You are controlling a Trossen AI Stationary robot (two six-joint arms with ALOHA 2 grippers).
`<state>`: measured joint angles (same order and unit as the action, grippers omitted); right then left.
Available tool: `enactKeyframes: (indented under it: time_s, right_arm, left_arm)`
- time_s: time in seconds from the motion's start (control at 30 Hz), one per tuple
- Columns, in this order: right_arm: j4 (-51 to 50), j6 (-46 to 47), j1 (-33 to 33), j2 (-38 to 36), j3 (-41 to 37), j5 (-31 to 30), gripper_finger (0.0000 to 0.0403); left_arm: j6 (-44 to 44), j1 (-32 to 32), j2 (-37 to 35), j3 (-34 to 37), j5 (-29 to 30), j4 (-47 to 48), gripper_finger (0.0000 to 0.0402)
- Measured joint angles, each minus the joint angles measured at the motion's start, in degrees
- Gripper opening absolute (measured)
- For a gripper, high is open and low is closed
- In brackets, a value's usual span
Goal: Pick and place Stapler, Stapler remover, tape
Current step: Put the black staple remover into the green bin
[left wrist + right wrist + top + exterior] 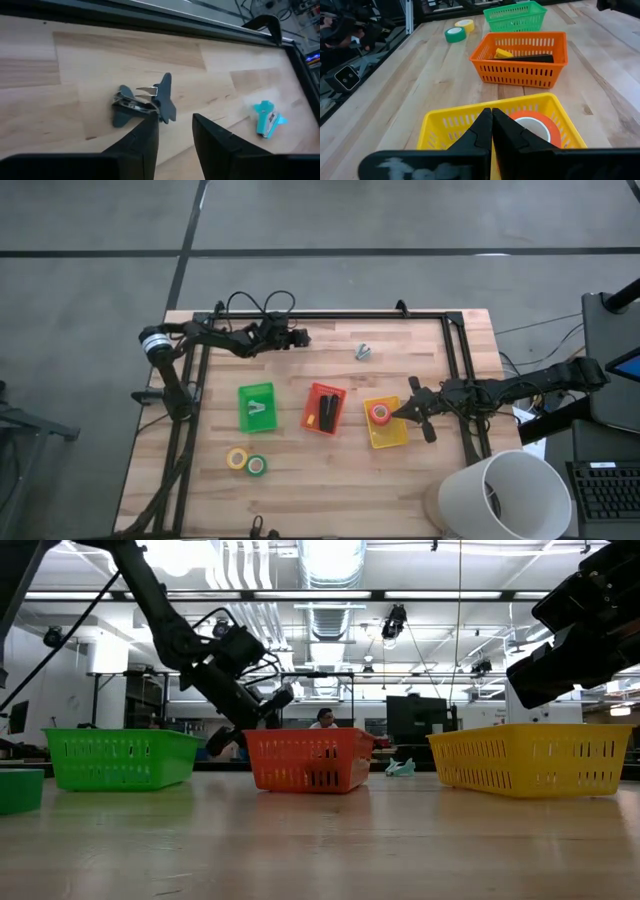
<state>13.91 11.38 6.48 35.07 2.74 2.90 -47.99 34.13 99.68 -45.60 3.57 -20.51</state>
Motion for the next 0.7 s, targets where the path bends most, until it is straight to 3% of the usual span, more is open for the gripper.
enactKeyframes:
  time_s: [0.47, 0.7]
  right_arm:
    - [0.0, 0.0, 0.0, 0.0, 0.0, 0.0, 0.0008]
    - [0.0, 0.0, 0.0, 0.0, -0.1, 0.0, 0.0008]
  left_arm:
    - [-0.4, 0.2, 2.7, 0.0, 1.5, -4.5, 0.0092]
    - [1.5, 0.2, 2.6, 0.0, 1.7, -4.6, 0.0049]
